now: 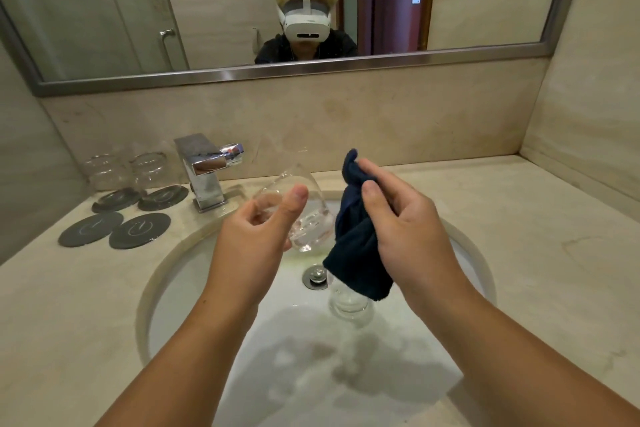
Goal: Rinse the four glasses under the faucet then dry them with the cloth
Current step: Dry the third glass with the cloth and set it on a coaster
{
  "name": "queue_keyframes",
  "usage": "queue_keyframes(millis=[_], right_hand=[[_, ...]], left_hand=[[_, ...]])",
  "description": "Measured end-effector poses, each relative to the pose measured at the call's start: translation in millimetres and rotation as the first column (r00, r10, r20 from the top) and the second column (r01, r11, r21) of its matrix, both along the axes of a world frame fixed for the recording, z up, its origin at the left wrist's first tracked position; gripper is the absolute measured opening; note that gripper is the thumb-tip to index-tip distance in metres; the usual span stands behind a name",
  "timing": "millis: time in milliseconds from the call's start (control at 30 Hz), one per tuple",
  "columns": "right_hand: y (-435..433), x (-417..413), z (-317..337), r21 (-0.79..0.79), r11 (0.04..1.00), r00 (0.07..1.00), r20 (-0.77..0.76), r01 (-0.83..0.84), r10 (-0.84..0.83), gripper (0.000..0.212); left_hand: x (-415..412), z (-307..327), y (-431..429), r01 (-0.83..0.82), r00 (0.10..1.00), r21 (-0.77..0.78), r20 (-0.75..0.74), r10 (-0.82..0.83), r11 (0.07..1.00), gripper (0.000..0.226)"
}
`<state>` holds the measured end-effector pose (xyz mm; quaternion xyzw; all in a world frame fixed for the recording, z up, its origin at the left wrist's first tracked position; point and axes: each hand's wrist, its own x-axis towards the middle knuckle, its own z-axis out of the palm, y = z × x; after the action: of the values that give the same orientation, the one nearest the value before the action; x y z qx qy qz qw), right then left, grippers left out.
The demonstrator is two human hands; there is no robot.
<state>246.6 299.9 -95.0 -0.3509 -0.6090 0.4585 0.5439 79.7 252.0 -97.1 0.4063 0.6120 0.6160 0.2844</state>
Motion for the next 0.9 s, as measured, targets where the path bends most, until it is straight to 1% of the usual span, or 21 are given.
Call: queue_keyframes(millis=[100,167,200,400,567,633,700,733,800,900], right_hand=[[-13,-4,0,0.238,0.971,0.995,0.098,-0.035,0.012,0.042],[-17,-8,-7,0.319,0.946,0.986,0.167,-0.056,0.003,0.045],[-17,-8,-8,0.323,0.944,0.984,0.180,-0.067,0.008,0.046],[-14,-6,-2,0.228,0.970,0.988,0.144,-0.091,0.059,0.046],[-4,-1,-1,0.091,0.989,0.992,0.045,-0.118,0.115,0.040],[-1,-1,-2,0.032,0.989,0.989,0.001,-0.146,0.146,0.038],[2,-2,-5,-0.022,0.987,0.987,-0.035,-0.157,0.157,0.036],[3,-3,-6,-0.046,0.986,0.986,-0.048,-0.161,0.159,0.035],[4,-5,-8,-0.077,0.983,0.984,-0.068,-0.169,0.164,0.035],[3,-5,-8,-0.058,0.988,0.988,-0.065,-0.142,0.138,0.036]], left_hand=[[9,0,-1,0.031,0.999,-0.018,0.005,-0.031,0.999,0.060],[14,2,-2,0.062,0.998,-0.019,-0.009,-0.062,0.998,0.064],[14,2,-2,0.071,0.997,-0.026,-0.018,-0.072,0.997,0.066],[14,8,-7,0.125,0.990,-0.024,-0.056,-0.126,0.992,0.055],[11,10,-9,0.178,0.981,-0.005,-0.076,-0.177,0.984,0.052],[11,10,-9,0.169,0.984,0.002,-0.059,-0.168,0.986,0.064],[11,8,-6,0.133,0.991,0.008,-0.004,-0.133,0.991,0.082],[11,7,-4,0.116,0.993,0.014,0.024,-0.116,0.993,0.086],[11,7,-2,0.098,0.993,0.033,0.055,-0.100,0.995,0.089],[13,5,-1,0.091,0.994,0.012,0.059,-0.091,0.996,0.084]])
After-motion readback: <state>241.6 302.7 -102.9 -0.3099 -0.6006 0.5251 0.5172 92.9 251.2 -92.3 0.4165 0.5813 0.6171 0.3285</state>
